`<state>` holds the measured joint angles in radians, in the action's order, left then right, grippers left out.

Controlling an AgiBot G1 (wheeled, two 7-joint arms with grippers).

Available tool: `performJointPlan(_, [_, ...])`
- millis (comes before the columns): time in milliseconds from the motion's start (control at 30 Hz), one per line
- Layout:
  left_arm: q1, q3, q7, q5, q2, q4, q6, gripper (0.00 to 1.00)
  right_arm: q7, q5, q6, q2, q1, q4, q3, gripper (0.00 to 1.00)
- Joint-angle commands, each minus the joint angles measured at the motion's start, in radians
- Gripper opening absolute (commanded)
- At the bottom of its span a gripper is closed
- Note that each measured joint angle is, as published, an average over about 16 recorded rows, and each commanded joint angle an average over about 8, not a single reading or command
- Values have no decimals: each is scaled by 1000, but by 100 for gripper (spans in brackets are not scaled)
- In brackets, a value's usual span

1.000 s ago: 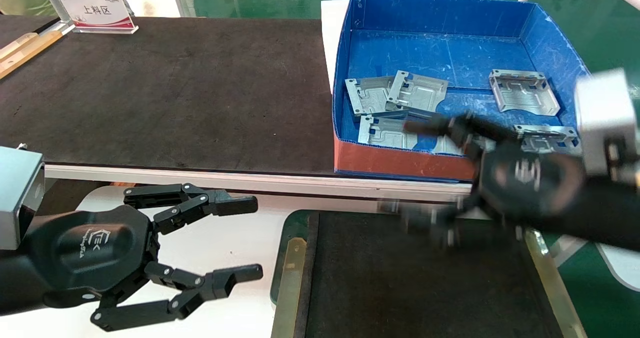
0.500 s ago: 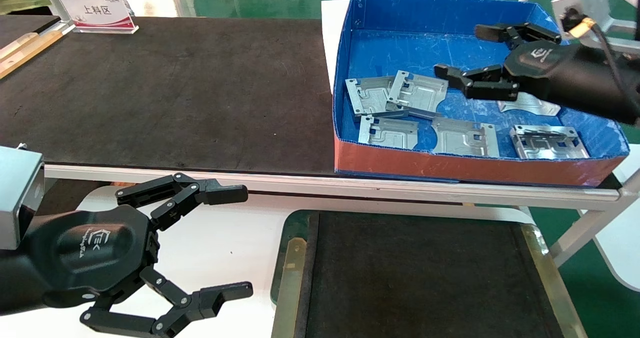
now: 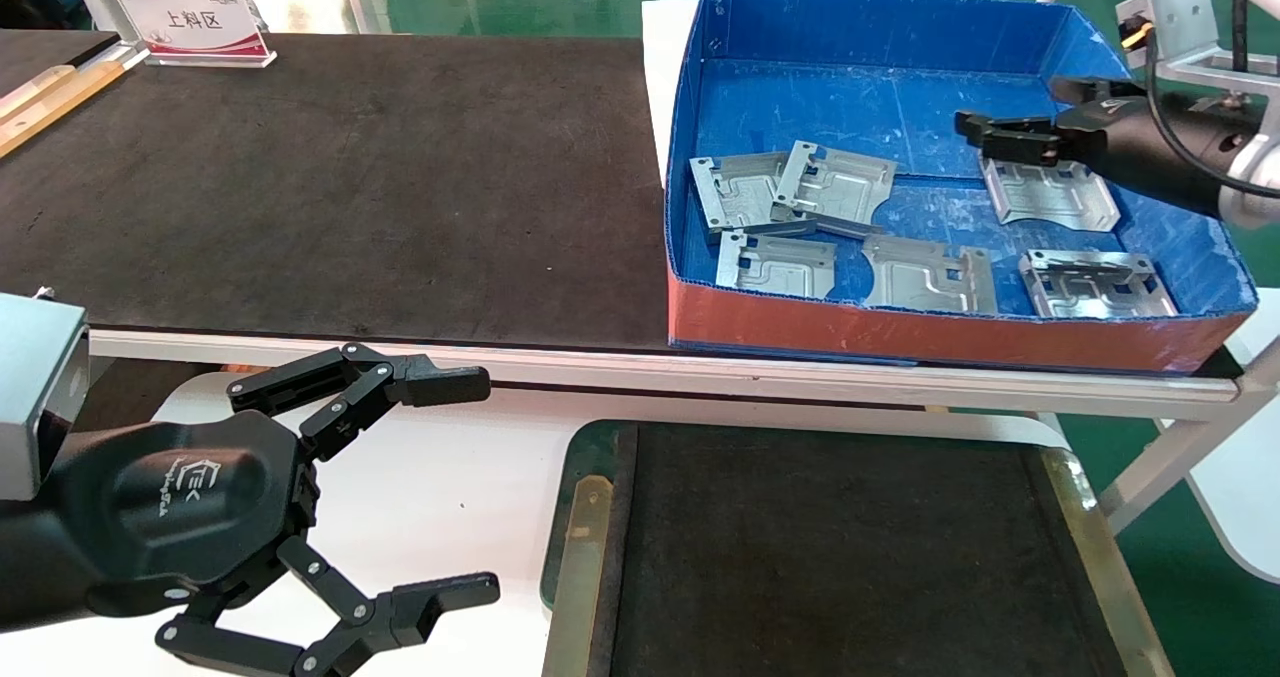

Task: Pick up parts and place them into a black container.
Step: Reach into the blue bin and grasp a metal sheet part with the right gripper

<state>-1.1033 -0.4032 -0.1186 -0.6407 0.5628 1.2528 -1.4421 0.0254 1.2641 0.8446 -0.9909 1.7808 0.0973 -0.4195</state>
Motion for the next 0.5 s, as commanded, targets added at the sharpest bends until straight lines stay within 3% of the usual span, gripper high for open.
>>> performJointPlan(33, [0,0,0,0,0,0,0,100,-8,-7,-49,-20,14,-50,7,100])
performJointPlan(300, [0,0,0,0,0,0,0,100,-119,36,-159,-67,33,-151,-22,100])
performJointPlan(500, [0,0,0,0,0,0,0,100,-193,75,-186,-86,42,-170,-49,100])
